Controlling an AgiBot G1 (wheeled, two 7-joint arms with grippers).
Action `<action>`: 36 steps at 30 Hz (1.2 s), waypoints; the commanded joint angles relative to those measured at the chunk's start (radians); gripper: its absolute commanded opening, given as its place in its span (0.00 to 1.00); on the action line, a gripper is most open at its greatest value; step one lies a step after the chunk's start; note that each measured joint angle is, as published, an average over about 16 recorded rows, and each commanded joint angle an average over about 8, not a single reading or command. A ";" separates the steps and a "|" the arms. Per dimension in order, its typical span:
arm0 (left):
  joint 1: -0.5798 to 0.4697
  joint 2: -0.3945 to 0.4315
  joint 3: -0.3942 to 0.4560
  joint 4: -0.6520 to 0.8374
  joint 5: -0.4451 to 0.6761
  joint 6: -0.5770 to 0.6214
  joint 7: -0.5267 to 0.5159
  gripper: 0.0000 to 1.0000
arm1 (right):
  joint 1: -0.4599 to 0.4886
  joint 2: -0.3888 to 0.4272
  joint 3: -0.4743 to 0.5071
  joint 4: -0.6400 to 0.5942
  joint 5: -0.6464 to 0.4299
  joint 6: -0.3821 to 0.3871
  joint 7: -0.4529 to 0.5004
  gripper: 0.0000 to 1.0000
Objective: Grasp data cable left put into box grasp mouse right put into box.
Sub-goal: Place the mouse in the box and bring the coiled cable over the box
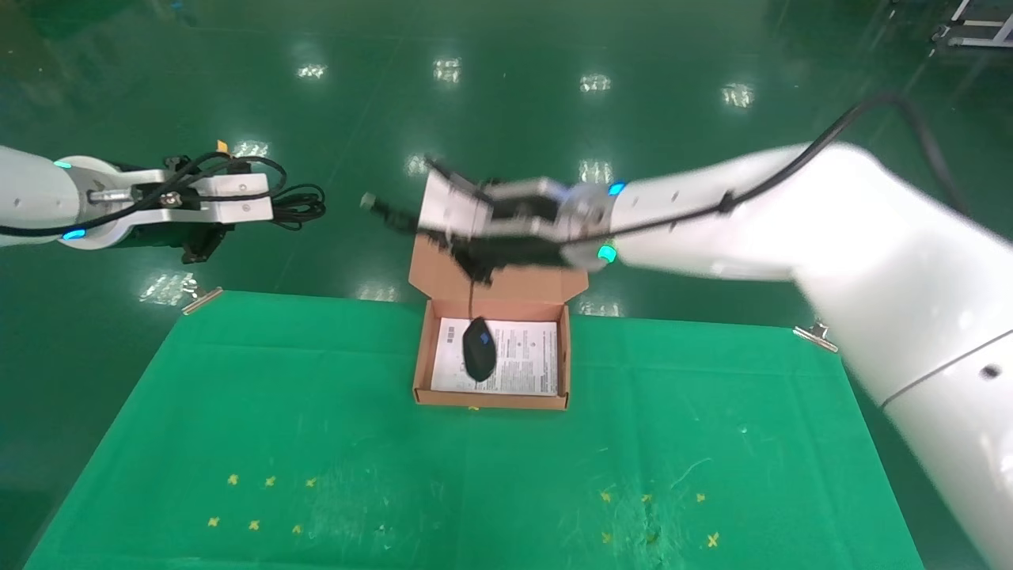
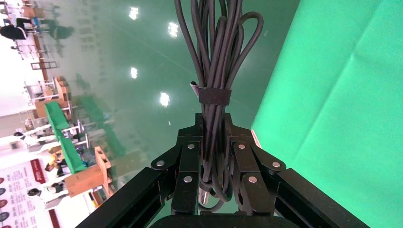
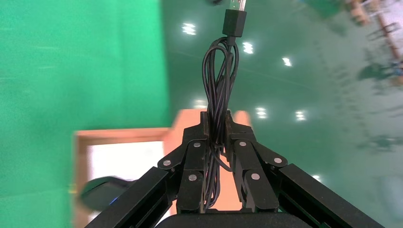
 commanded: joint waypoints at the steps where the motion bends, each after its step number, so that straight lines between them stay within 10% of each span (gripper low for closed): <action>1: 0.009 -0.010 0.003 -0.031 0.022 0.015 -0.030 0.00 | -0.017 -0.001 -0.036 0.008 0.022 0.004 0.009 0.00; 36: 0.021 -0.021 0.004 -0.080 0.050 0.032 -0.073 0.00 | -0.068 -0.002 -0.382 -0.218 0.396 0.231 0.047 0.00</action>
